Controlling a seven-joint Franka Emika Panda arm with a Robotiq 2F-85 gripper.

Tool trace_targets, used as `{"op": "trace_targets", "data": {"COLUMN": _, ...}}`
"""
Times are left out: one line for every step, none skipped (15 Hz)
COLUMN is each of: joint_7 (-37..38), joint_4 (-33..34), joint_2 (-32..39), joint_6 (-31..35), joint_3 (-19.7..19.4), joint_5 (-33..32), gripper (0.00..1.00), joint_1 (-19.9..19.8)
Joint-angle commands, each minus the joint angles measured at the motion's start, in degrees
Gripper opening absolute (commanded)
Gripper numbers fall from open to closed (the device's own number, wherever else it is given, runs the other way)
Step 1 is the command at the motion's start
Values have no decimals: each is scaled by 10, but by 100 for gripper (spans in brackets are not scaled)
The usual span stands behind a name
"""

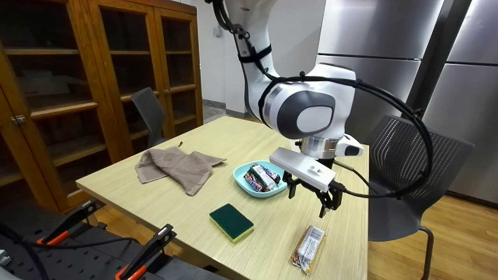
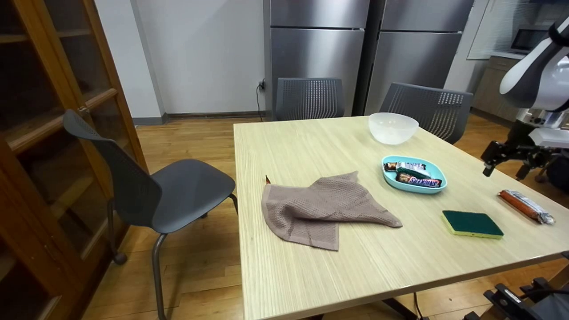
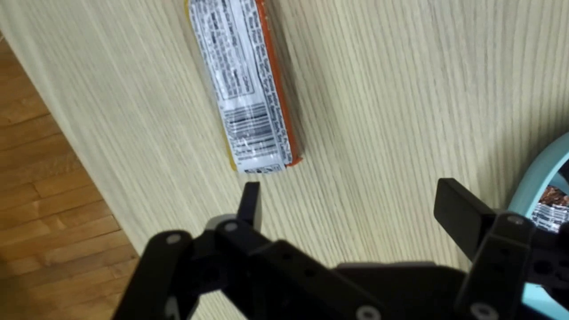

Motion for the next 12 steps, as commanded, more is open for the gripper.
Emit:
{"op": "trace_targets", "data": {"joint_7": 26, "joint_4": -10, "joint_2": -6, "joint_6": -11, "joint_3": 7, "joint_5": 14, "gripper": 100, "joint_1": -23}}
{"op": "trace_targets", "data": {"joint_7": 30, "joint_4": -10, "joint_2": -5, "joint_6": -13, "joint_3": 5, "joint_5": 13, "gripper": 100, "joint_1": -27}}
{"op": "trace_targets", "data": {"joint_7": 34, "joint_4": -9, "joint_2": -3, "joint_6": -13, "joint_3": 3, "joint_5": 12, "gripper": 100, "joint_1": -29}}
{"op": "trace_targets", "data": {"joint_7": 40, "joint_4": -9, "joint_2": -3, "joint_6": -16, "joint_3": 0, "joint_5": 9, "gripper": 100, "joint_1": -29}}
{"op": "trace_targets", "data": {"joint_7": 38, "joint_4": -8, "joint_2": -3, "joint_6": -29, "joint_3": -5, "joint_5": 0, "gripper": 100, "joint_1": -30}}
{"op": "trace_targets", "data": {"joint_7": 37, "joint_4": -10, "joint_2": -3, "joint_6": -28, "joint_3": -7, "joint_5": -2, "gripper": 100, "joint_1": -31}}
{"op": "trace_targets", "data": {"joint_7": 30, "joint_4": -8, "joint_2": -1, "joint_6": -36, "joint_3": -10, "joint_5": -8, "gripper": 100, "joint_1": -31}}
{"op": "trace_targets", "data": {"joint_7": 18, "joint_4": -6, "joint_2": 0, "joint_6": -50, "joint_3": -10, "joint_5": -15, "gripper": 100, "joint_1": -33}}
{"op": "trace_targets", "data": {"joint_7": 13, "joint_4": -4, "joint_2": 5, "joint_6": -52, "joint_3": -12, "joint_5": -21, "gripper": 100, "joint_1": -31}}
{"op": "trace_targets", "data": {"joint_7": 13, "joint_4": 0, "joint_2": 10, "joint_6": -56, "joint_3": -16, "joint_5": -30, "gripper": 100, "joint_1": -28}}
{"op": "trace_targets", "data": {"joint_7": 15, "joint_4": 3, "joint_2": 18, "joint_6": -50, "joint_3": -20, "joint_5": -38, "gripper": 100, "joint_1": -24}}
{"op": "trace_targets", "data": {"joint_7": 19, "joint_4": 6, "joint_2": 25, "joint_6": -39, "joint_3": -23, "joint_5": -44, "gripper": 100, "joint_1": -21}}
